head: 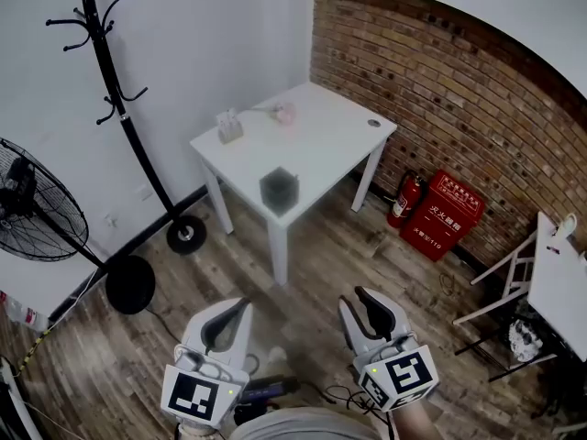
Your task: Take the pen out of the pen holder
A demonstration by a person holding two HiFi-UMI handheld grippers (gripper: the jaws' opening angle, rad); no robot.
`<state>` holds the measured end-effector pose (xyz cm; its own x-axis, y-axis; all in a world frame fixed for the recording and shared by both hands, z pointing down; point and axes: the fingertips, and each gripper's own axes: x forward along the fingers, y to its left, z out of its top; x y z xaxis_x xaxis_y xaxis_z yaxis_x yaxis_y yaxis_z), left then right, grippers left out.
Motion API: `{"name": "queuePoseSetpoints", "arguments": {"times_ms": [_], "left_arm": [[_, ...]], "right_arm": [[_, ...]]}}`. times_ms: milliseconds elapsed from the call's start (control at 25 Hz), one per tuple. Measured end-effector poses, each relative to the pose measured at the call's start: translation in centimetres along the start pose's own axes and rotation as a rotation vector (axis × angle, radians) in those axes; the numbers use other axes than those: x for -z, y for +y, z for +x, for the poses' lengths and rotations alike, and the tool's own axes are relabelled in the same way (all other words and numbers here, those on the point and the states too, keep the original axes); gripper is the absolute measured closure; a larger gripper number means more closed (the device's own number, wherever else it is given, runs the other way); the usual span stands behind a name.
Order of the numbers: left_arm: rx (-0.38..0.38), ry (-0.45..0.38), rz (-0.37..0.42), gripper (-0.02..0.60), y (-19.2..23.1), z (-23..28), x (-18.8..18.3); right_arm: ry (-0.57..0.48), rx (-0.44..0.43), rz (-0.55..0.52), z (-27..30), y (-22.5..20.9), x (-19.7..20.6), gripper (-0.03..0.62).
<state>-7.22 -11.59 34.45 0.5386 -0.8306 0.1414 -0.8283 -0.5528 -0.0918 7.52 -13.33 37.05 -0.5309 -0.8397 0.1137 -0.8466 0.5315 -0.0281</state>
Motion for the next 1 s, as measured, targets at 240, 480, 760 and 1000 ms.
{"name": "queuePoseSetpoints", "arguments": {"times_ms": [240,480,760,1000], "left_arm": [[0.01,0.008,-0.006,0.588,4.3,3.3,-0.5],[0.028,-0.006,-0.01,0.588,8.0,6.3,-1.2],[0.035,-0.025,-0.002,0.588,12.3,9.1,-1.3],[0.041,-0.031,-0.005,0.588,14.5,10.7,-1.3]], "right_arm": [[0.015,0.022,0.0,4.6,-1.4,-1.1,0.49],[0.034,0.045,-0.004,8.5,-2.8,-1.8,0.49],[0.023,0.06,-0.012,13.2,-3.5,-2.8,0.49],[0.018,0.071,-0.012,15.7,-4.0,-3.2,0.49]]}}
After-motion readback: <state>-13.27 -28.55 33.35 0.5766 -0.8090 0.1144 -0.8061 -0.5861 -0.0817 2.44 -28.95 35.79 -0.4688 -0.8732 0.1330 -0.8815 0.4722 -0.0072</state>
